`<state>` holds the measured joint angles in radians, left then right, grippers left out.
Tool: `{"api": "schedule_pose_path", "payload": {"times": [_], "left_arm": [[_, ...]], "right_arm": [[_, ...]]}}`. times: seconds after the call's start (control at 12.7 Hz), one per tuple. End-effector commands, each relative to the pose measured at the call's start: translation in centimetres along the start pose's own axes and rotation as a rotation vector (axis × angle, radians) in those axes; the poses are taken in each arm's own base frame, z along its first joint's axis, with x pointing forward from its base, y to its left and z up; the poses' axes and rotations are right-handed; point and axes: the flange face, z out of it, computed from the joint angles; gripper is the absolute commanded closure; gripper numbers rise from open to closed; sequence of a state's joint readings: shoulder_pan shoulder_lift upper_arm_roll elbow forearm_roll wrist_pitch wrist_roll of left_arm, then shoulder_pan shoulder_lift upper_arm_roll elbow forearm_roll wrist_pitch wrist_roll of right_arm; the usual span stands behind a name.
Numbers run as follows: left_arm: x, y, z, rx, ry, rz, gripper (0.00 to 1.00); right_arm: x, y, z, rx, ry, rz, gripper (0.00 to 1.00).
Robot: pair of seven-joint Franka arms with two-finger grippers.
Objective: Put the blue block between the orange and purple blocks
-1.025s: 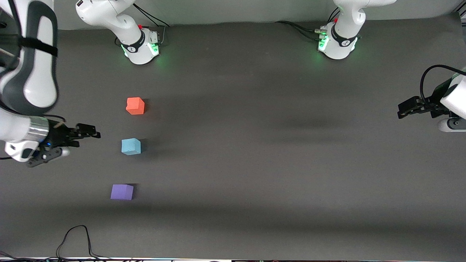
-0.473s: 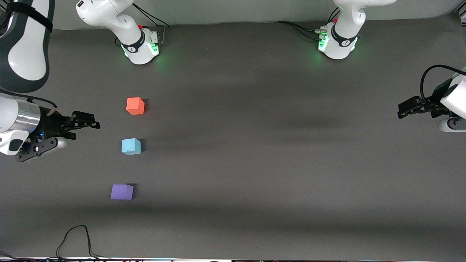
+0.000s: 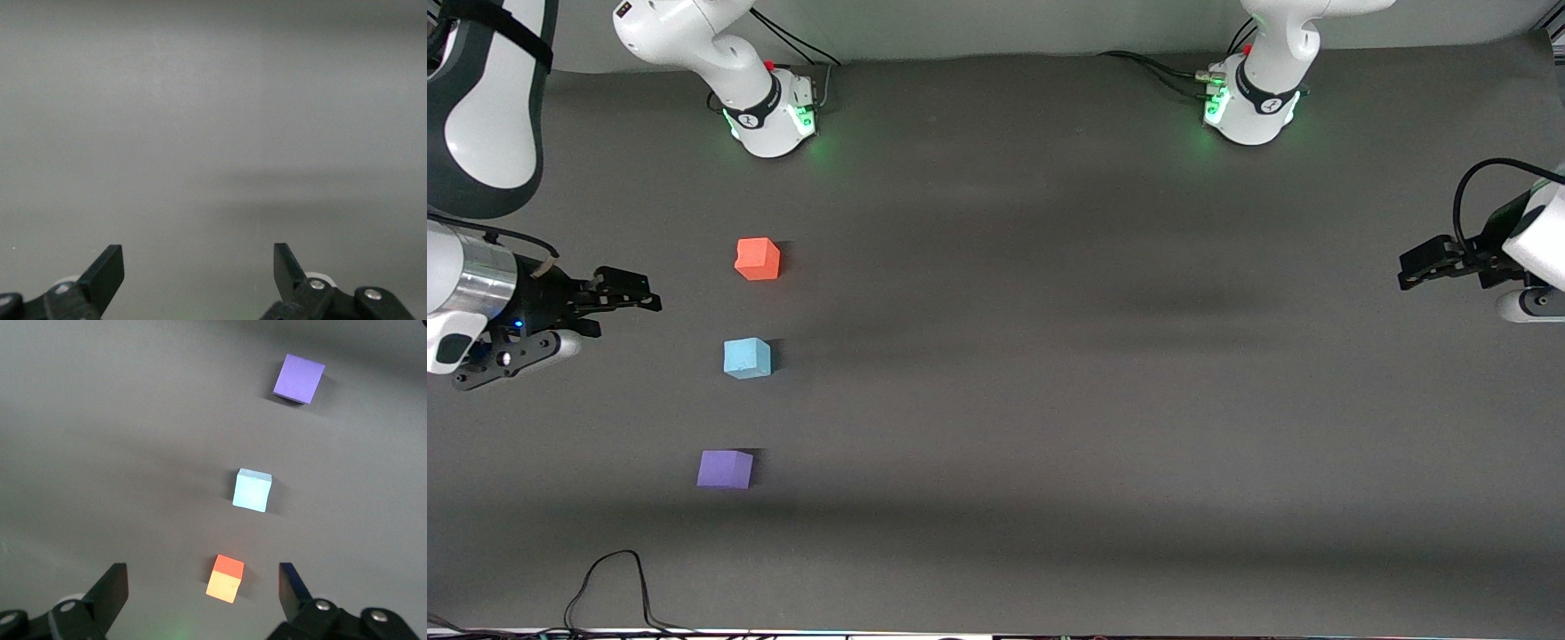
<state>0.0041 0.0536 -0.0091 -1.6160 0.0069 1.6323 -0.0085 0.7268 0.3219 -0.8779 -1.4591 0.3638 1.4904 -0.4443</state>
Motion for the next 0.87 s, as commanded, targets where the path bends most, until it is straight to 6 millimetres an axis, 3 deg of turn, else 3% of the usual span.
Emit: {"api": "schedule_pose_path", "payload": {"times": [0.0,0.16,0.39,0.79], "left_arm": [[-0.2,-0.1,-0.2,-0.008,0.013,0.012,0.00],[-0.2,-0.1,-0.2,-0.008,0.013,0.012,0.00],[-0.2,-0.1,-0.2,-0.008,0.013,0.012,0.00],[-0.2,-0.1,-0.2,-0.008,0.013,0.012,0.00]], "right_arm": [[-0.8,1.1,-0.4,0.021,-0.014,-0.011,0.00],[-0.9,0.4,-0.7,-0.015,-0.024,-0.012,0.00],[-1.7,1.6,-0.2,0.011,-0.019,0.007,0.00],[-5.1,0.8,1.0,-0.038,0.011,0.041,0.00]]}}
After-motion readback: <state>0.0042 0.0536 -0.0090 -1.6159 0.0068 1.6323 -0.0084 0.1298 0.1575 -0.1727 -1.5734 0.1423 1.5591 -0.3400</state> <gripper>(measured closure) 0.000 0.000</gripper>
